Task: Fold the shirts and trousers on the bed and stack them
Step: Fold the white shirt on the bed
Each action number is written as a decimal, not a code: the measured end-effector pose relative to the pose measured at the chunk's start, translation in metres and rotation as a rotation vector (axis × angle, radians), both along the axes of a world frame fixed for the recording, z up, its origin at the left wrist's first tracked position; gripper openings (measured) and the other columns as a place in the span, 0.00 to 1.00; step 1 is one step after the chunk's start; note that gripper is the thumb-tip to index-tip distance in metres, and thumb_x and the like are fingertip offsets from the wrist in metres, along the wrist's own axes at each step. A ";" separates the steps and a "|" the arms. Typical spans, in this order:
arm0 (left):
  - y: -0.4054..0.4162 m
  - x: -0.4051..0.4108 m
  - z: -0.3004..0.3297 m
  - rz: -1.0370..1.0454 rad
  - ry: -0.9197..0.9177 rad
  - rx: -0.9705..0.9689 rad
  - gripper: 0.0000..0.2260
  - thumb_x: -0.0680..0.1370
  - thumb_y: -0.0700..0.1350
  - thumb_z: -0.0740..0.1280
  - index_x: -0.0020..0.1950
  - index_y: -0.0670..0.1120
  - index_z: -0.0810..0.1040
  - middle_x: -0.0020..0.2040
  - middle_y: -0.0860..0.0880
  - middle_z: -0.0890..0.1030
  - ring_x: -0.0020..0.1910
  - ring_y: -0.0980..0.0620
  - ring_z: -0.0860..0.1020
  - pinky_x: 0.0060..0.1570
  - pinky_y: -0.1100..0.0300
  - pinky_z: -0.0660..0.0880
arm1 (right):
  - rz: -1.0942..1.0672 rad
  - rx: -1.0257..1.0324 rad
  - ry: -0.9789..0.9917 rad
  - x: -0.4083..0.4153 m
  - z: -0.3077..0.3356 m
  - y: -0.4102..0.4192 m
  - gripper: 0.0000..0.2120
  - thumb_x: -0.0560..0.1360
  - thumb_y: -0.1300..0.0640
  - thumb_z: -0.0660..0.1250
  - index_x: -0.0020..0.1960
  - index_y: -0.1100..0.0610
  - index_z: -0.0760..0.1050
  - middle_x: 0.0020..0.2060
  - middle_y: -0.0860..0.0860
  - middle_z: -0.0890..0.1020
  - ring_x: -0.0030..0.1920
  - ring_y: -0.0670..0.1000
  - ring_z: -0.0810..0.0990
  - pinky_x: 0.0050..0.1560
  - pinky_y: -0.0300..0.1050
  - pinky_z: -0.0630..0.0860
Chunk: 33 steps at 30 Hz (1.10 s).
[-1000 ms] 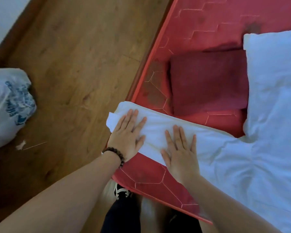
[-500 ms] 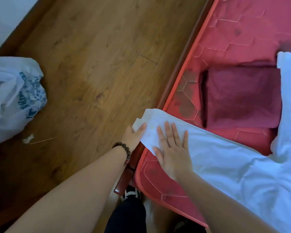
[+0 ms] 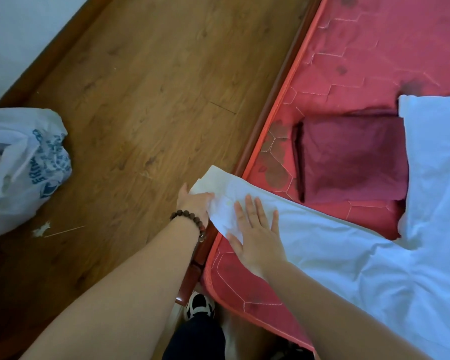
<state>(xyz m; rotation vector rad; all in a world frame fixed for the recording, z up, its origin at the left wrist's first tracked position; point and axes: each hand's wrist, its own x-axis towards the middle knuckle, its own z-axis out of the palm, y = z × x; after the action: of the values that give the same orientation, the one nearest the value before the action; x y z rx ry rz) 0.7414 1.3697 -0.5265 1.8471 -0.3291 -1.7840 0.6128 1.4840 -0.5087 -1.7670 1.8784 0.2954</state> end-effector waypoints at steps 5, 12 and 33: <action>0.004 -0.025 0.068 -0.241 -0.223 -0.358 0.38 0.69 0.37 0.74 0.76 0.51 0.61 0.66 0.56 0.70 0.64 0.57 0.71 0.65 0.57 0.70 | -0.134 -0.185 -0.181 0.013 0.025 -0.007 0.44 0.75 0.35 0.53 0.77 0.56 0.33 0.77 0.49 0.37 0.77 0.47 0.36 0.76 0.57 0.37; 0.041 -0.085 0.161 -0.535 -0.052 -0.662 0.27 0.75 0.35 0.68 0.72 0.49 0.66 0.51 0.52 0.83 0.53 0.60 0.80 0.53 0.67 0.76 | -0.990 -0.477 -0.706 -0.012 0.102 -0.023 0.14 0.79 0.51 0.61 0.63 0.54 0.71 0.48 0.51 0.82 0.50 0.54 0.80 0.51 0.51 0.75; 0.290 -0.325 0.043 -1.645 -0.912 -0.981 0.47 0.64 0.30 0.68 0.78 0.46 0.49 0.78 0.42 0.56 0.77 0.44 0.54 0.72 0.45 0.62 | -1.702 -0.739 -1.275 -0.487 0.173 0.240 0.07 0.80 0.56 0.63 0.56 0.54 0.76 0.48 0.47 0.85 0.50 0.48 0.84 0.50 0.47 0.80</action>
<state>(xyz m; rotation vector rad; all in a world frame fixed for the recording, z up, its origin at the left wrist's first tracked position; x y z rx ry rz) 0.4164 1.6596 -0.4840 1.2988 -2.9702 -0.6691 0.1257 1.7240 -0.3360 0.1478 1.6609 -1.7543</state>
